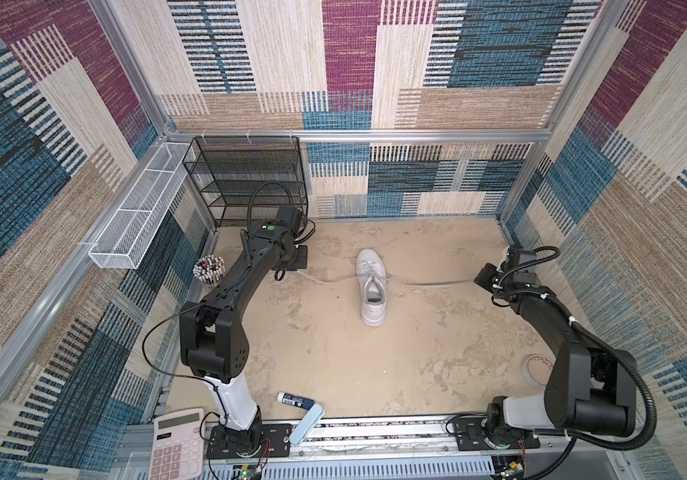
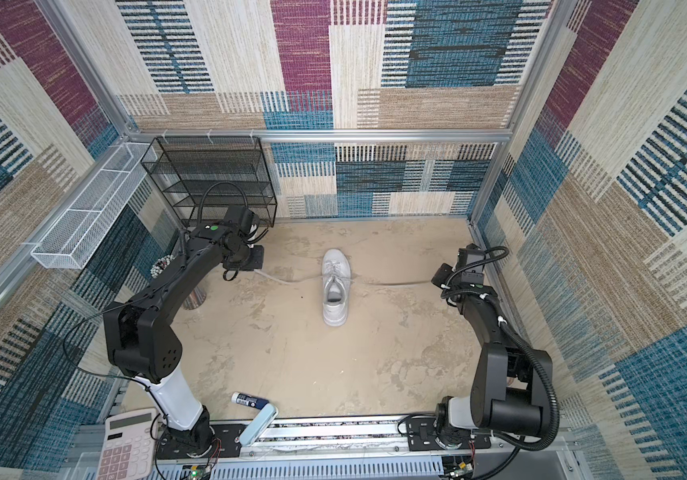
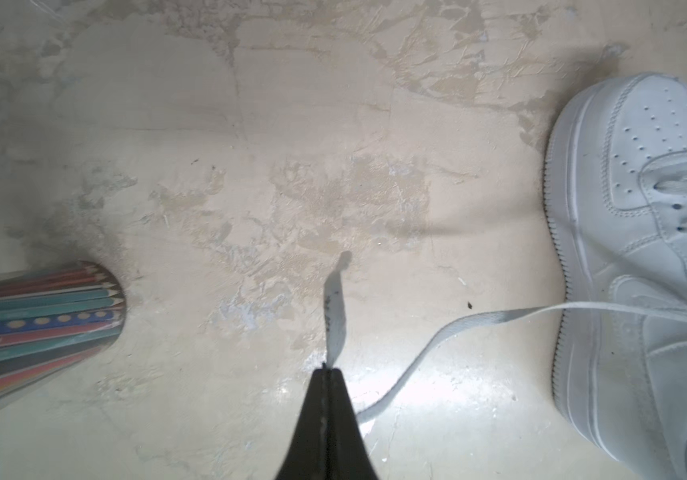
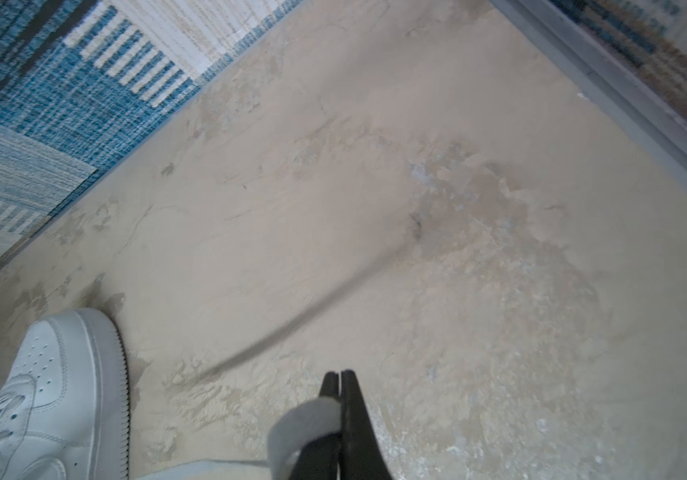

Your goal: Tie the shoes

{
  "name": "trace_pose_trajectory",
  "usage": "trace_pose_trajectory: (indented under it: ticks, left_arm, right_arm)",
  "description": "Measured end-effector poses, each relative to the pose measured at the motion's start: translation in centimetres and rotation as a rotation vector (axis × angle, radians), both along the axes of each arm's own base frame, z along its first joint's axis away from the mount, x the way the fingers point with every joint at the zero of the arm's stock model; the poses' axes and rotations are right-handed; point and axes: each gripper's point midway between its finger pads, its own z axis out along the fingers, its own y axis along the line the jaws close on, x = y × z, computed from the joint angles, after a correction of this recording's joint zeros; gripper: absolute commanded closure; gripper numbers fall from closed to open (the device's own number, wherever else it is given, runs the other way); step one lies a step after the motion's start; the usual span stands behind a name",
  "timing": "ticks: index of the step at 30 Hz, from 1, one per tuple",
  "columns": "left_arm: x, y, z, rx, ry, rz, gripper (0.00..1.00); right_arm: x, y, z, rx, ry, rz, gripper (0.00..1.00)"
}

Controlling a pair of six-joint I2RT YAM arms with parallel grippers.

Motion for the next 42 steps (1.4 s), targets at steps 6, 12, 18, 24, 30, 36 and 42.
trace_pose_trajectory:
  ticks: [6,12,18,24,30,36,42]
  left_arm:
    - [-0.2,-0.8,-1.1,-0.02,0.022,-0.003,1.0]
    - [-0.8,-1.6,-2.2,-0.034,0.05,-0.023,1.0]
    - [-1.3,-1.7,-3.3,-0.03,0.07,-0.024,1.0]
    - [-1.7,-1.7,-3.5,-0.034,0.062,-0.022,1.0]
    - [-2.2,-1.5,-3.8,-0.038,0.068,-0.009,1.0]
    - [-2.1,-1.5,-3.7,-0.041,0.062,-0.008,1.0]
    - [-2.1,-2.0,-3.8,-0.069,0.056,-0.013,1.0]
  right_arm:
    - [1.2,2.5,-0.3,0.043,0.019,0.083,1.0]
    - [2.7,6.9,-0.1,0.122,0.025,0.227,1.0]
    - [3.6,12.6,1.2,0.171,0.026,0.374,1.0]
    - [4.1,18.1,4.9,0.196,-0.024,0.493,1.0]
    - [4.6,23.0,8.9,0.223,-0.075,0.577,1.0]
    - [4.7,28.1,11.7,0.255,-0.102,0.657,1.0]
    - [5.5,32.8,12.6,0.298,-0.093,0.706,1.0]
